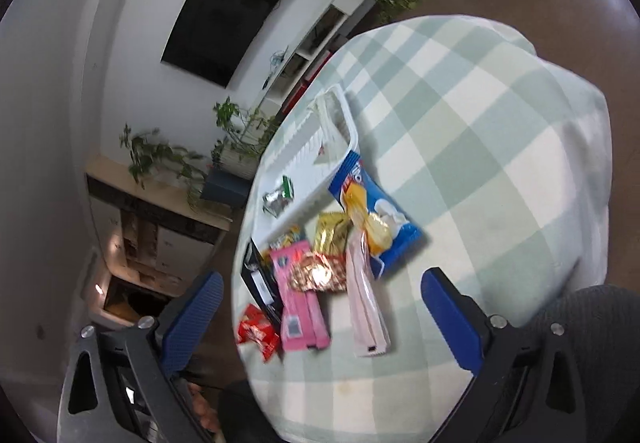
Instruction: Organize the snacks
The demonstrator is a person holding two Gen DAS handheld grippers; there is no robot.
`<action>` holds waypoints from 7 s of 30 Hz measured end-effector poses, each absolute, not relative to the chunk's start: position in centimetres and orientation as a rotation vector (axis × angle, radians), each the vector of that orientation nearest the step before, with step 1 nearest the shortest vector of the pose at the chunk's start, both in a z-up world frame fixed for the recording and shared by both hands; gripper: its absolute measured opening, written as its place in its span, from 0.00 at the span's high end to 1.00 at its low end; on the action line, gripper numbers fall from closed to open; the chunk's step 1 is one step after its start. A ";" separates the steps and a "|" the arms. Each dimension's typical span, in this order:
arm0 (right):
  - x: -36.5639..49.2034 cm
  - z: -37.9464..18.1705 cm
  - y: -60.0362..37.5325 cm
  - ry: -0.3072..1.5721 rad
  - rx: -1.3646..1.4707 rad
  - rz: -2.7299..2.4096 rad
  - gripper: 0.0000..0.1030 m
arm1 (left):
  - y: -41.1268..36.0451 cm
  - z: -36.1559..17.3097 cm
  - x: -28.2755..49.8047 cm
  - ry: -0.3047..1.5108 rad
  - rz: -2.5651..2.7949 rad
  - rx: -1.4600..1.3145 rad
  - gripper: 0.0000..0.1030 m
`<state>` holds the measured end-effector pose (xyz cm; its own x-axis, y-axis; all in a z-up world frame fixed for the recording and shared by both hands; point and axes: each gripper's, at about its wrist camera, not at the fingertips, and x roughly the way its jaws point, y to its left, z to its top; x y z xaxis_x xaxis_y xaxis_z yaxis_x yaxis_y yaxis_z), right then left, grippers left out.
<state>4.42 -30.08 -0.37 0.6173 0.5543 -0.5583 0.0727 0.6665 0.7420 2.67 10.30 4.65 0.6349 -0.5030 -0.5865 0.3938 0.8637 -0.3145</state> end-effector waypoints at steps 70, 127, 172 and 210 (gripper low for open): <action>6.5 -2.7 -22.3 1.052 0.219 0.224 0.21 | 4.5 -0.9 3.7 1.120 -0.766 0.252 0.66; 6.2 -4.3 -19.0 1.057 -0.010 0.212 0.75 | 1.4 -3.5 3.2 1.047 -0.547 0.076 0.66; 24.8 7.1 -22.4 0.846 0.209 0.361 0.77 | 4.9 6.7 30.6 0.921 -0.619 -0.123 0.66; 32.1 -4.7 -16.8 1.068 0.025 0.326 0.74 | 1.3 -1.9 35.5 1.017 -0.580 -0.096 0.48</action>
